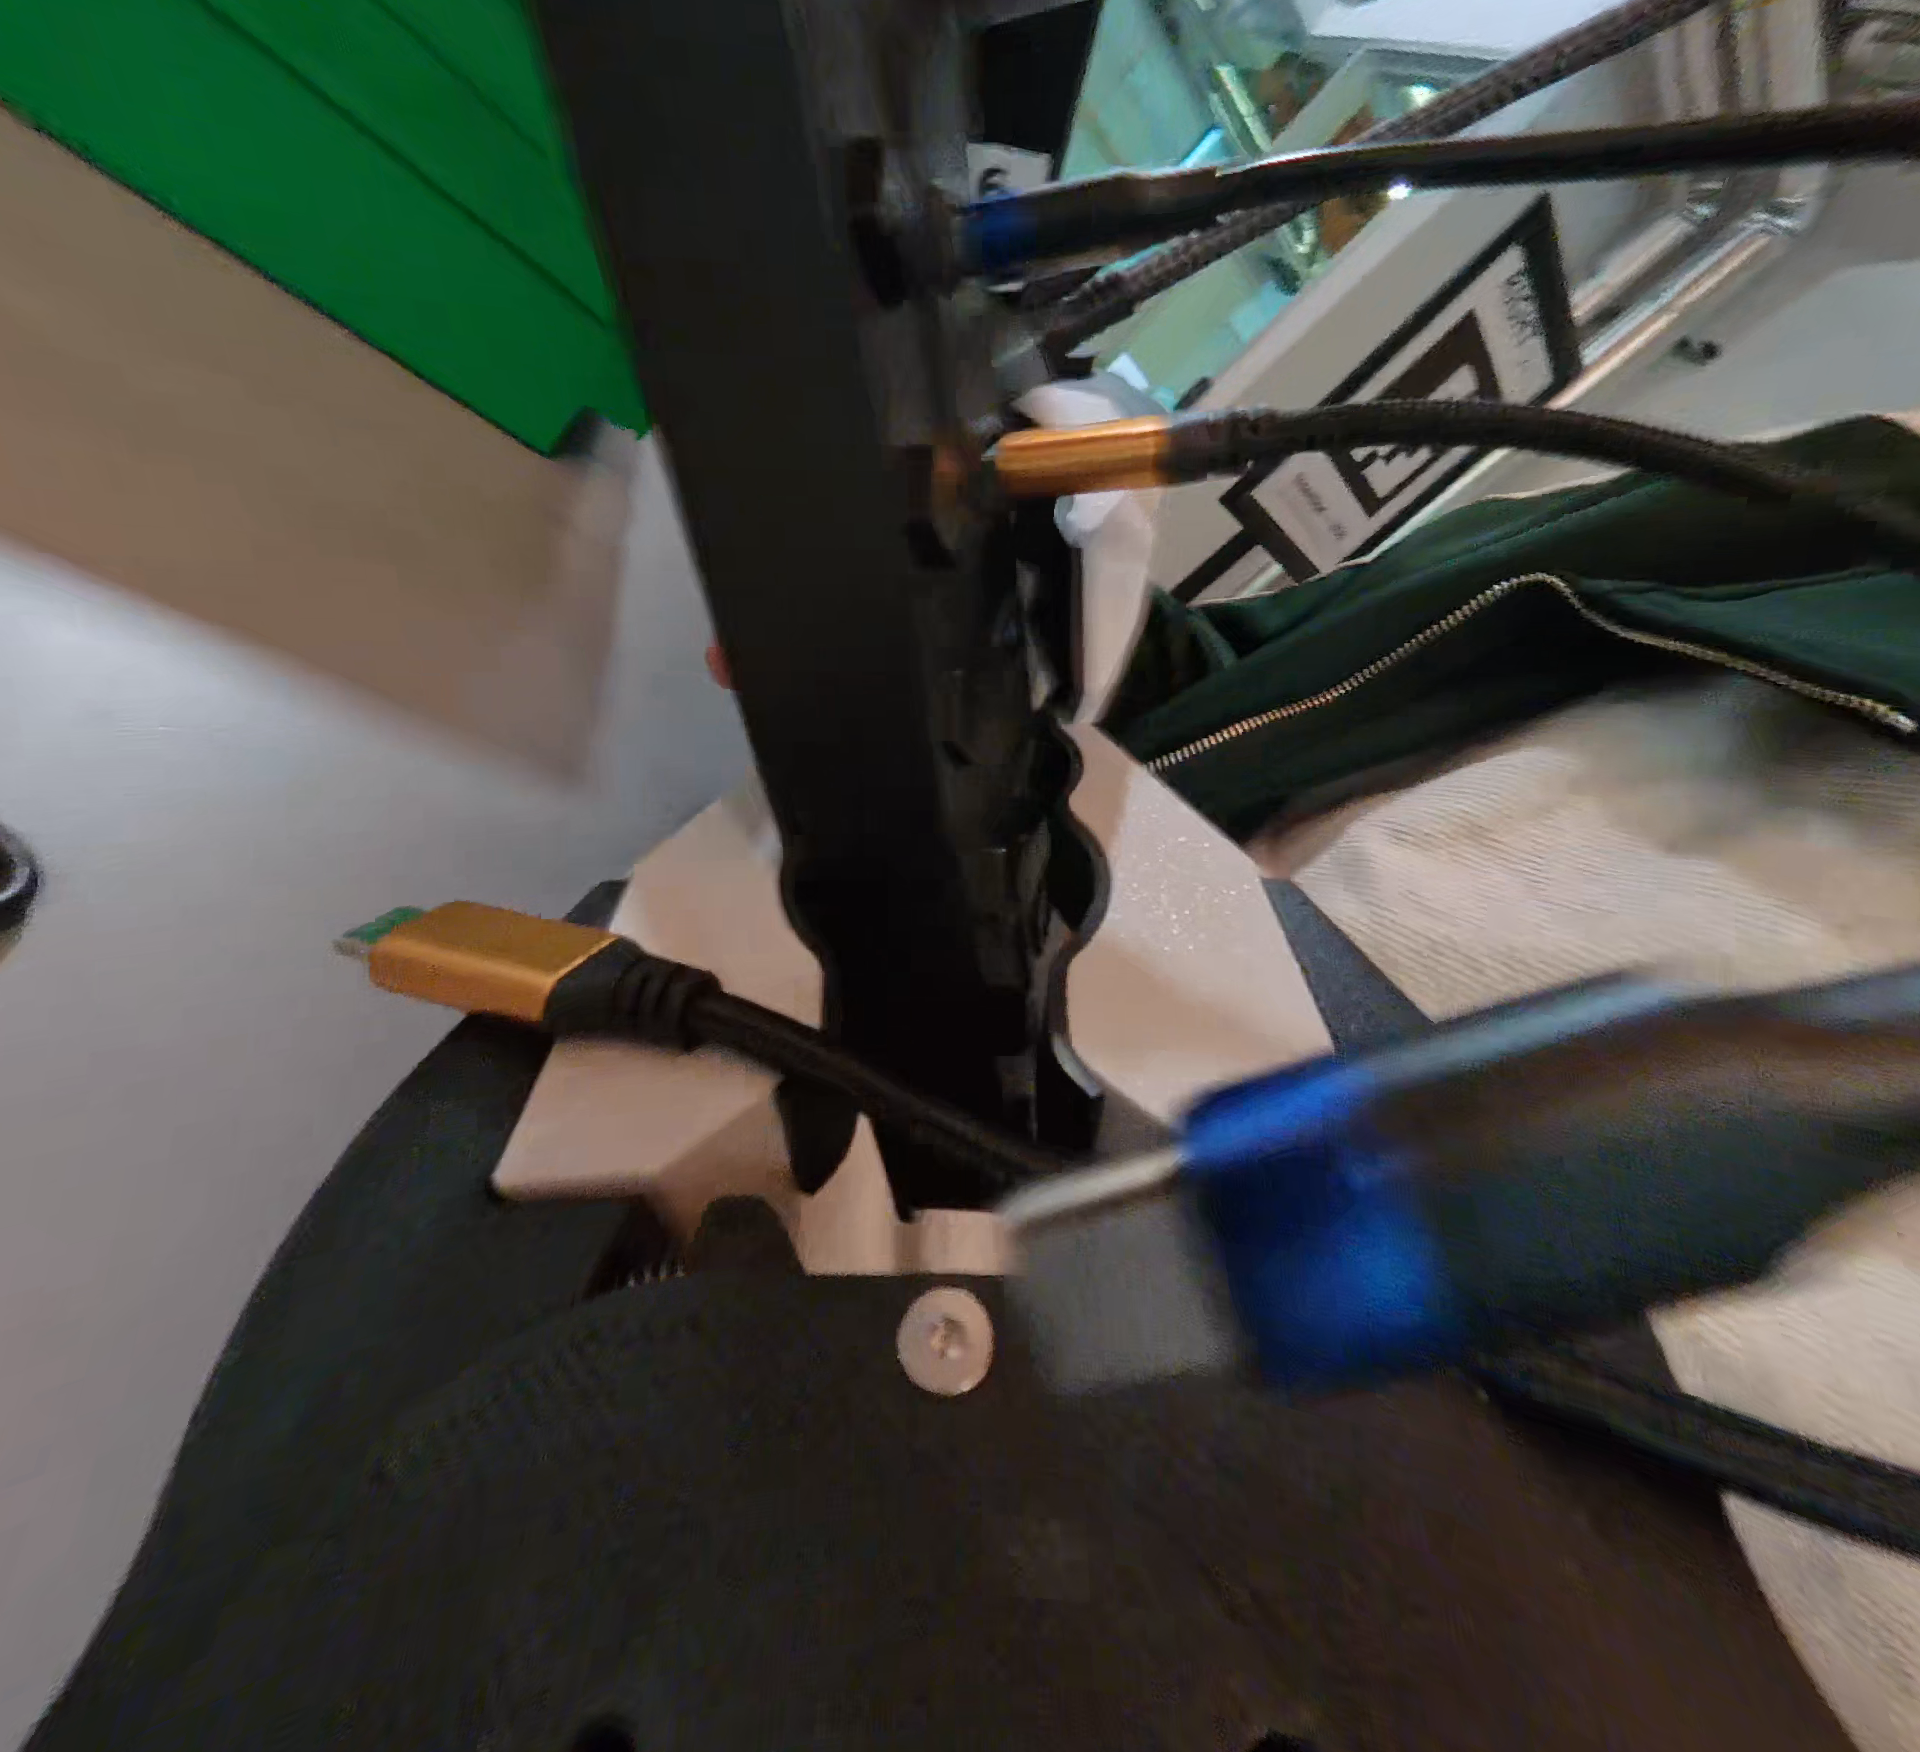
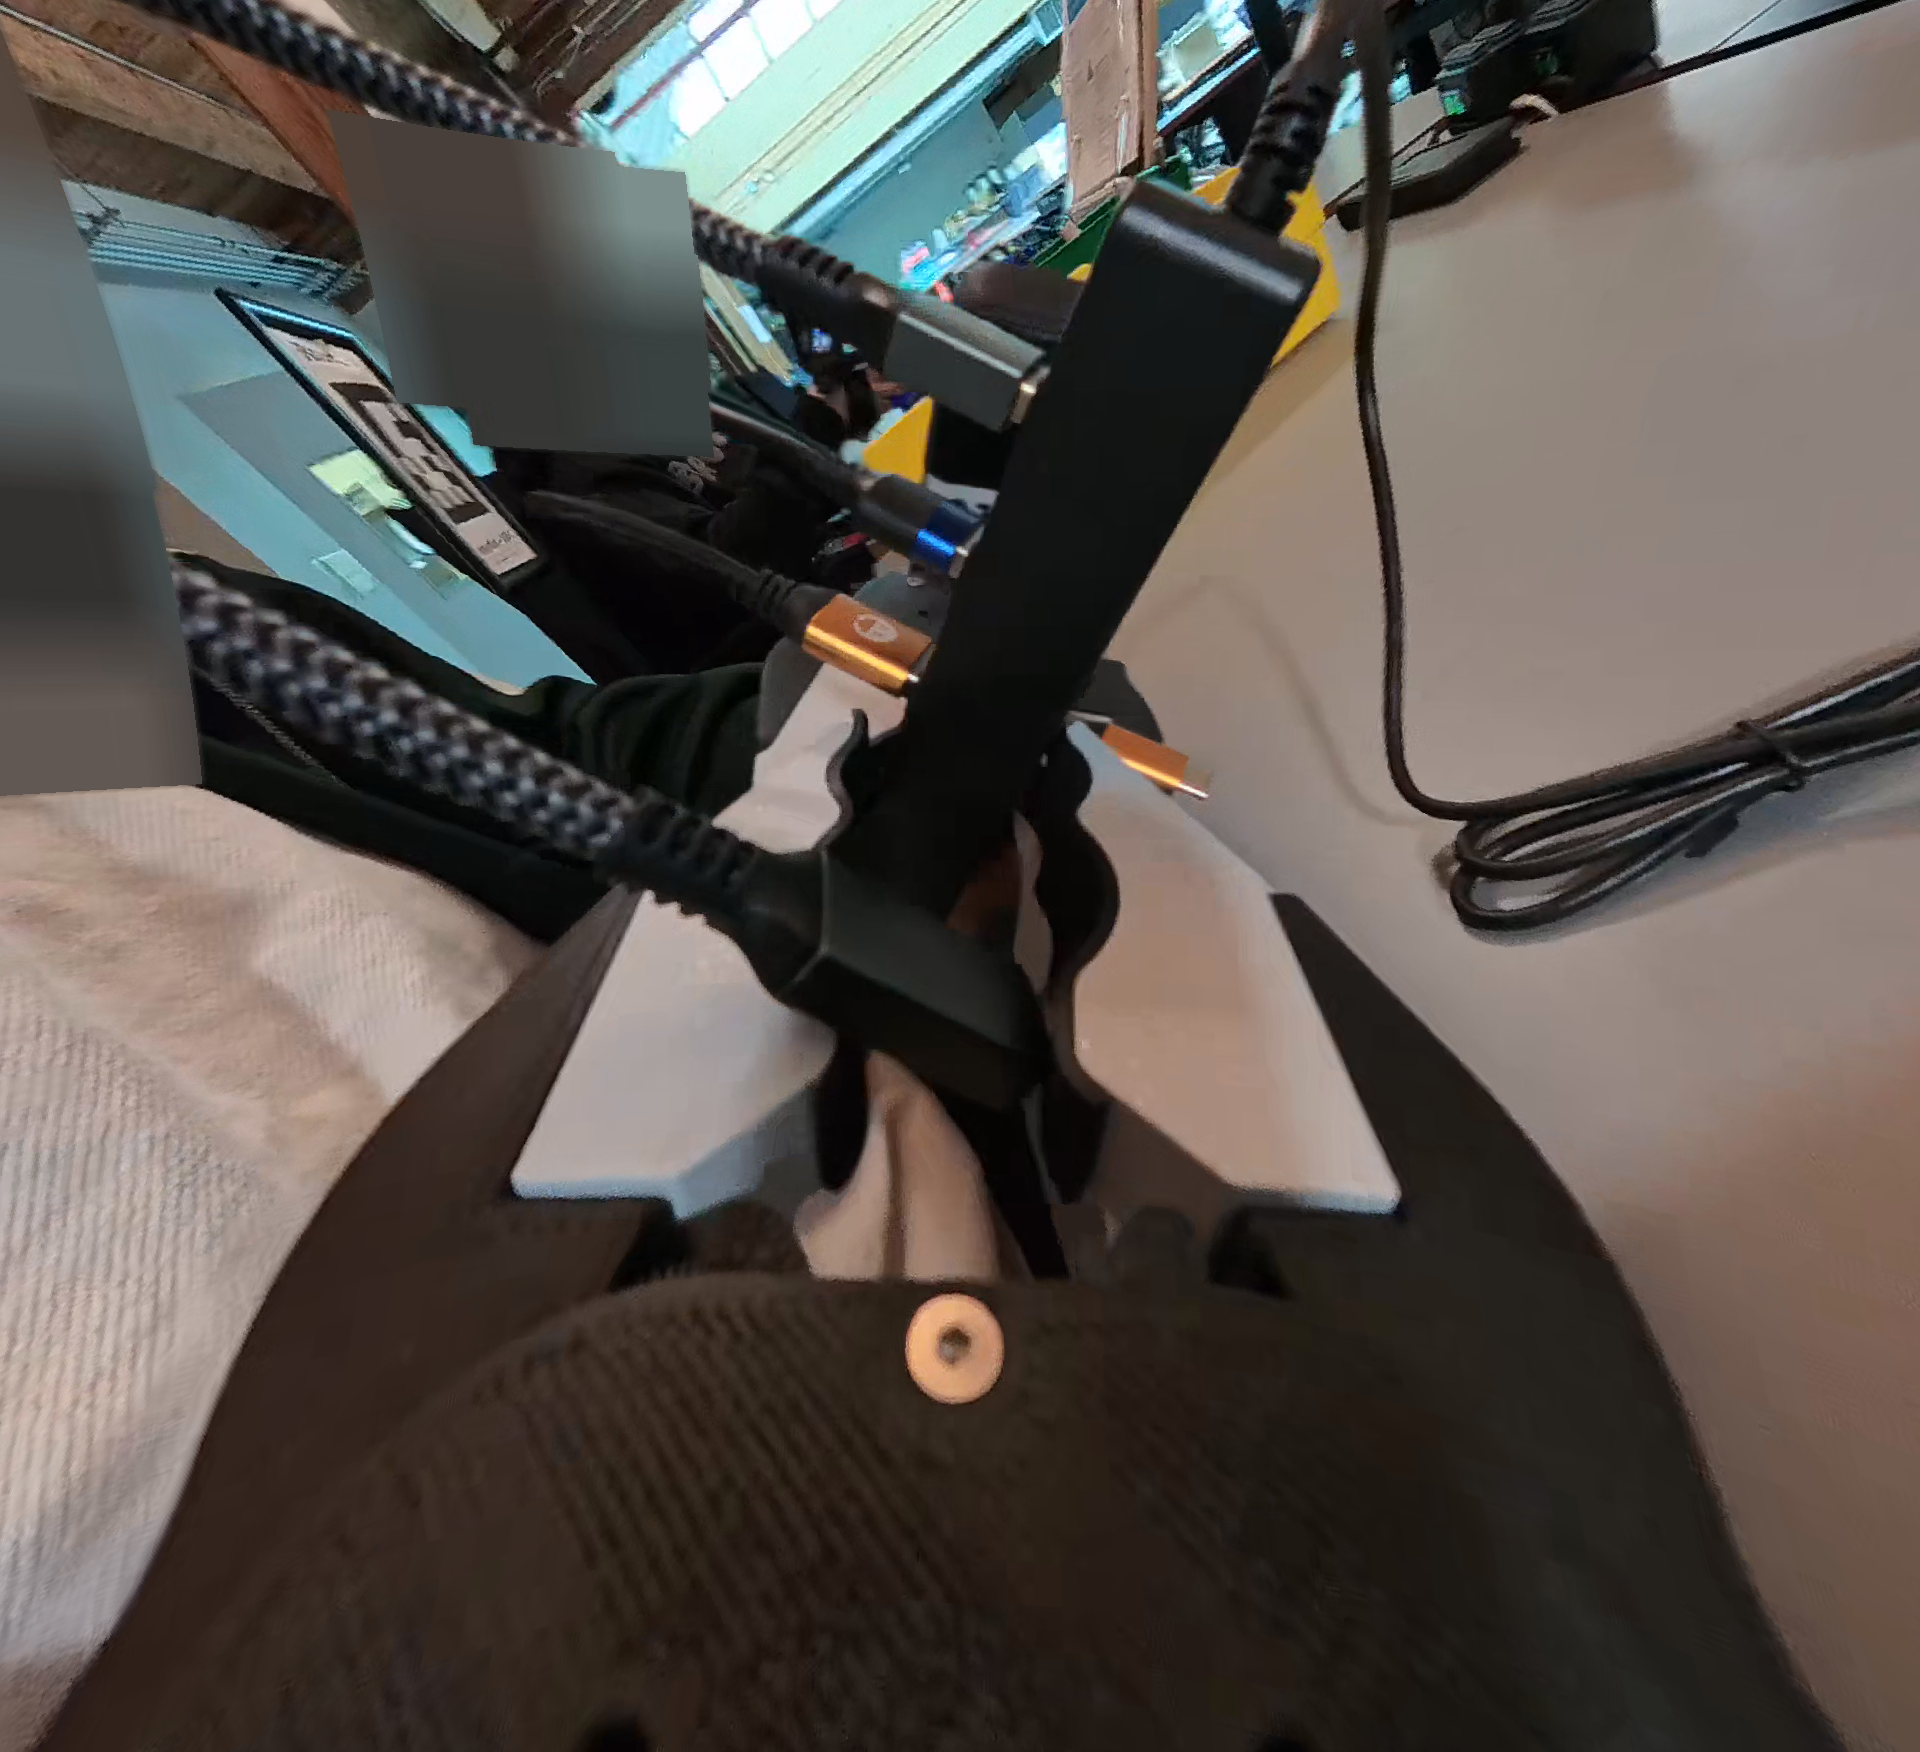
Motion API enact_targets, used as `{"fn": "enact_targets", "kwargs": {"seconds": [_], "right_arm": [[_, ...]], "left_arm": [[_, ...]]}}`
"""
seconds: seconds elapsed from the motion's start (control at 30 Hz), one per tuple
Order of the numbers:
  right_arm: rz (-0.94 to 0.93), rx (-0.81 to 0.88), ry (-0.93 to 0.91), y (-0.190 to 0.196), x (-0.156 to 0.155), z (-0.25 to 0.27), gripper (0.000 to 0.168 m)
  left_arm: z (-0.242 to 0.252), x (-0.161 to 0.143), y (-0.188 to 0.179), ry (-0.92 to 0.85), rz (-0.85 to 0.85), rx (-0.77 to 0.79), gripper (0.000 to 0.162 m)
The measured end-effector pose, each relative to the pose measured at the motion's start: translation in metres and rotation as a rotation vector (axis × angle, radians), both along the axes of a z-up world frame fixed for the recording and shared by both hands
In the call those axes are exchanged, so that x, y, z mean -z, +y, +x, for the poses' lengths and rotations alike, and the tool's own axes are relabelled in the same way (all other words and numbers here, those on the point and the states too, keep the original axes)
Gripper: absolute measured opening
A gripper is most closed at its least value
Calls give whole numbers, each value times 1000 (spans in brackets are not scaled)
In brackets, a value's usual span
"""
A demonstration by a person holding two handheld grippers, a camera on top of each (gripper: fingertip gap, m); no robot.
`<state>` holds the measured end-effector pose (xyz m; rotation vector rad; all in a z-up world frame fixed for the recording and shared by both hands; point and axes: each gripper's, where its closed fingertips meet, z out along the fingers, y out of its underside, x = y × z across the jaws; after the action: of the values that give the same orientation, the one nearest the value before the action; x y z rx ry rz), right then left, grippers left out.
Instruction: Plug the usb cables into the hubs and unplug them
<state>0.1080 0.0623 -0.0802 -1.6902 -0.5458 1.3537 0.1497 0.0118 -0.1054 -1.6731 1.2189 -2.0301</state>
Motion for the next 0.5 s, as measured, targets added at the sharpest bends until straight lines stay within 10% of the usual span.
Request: {"fn": "enact_targets", "kwargs": {"seconds": [0.27,0.5], "right_arm": [[221,261,-98,22,-22,39,68],[489,479,-181,23,-53,76,45]], "left_arm": [[-5,-16,28,-56,-127,-108,23],[2,-6,9,8,-206,-19,23]]}}
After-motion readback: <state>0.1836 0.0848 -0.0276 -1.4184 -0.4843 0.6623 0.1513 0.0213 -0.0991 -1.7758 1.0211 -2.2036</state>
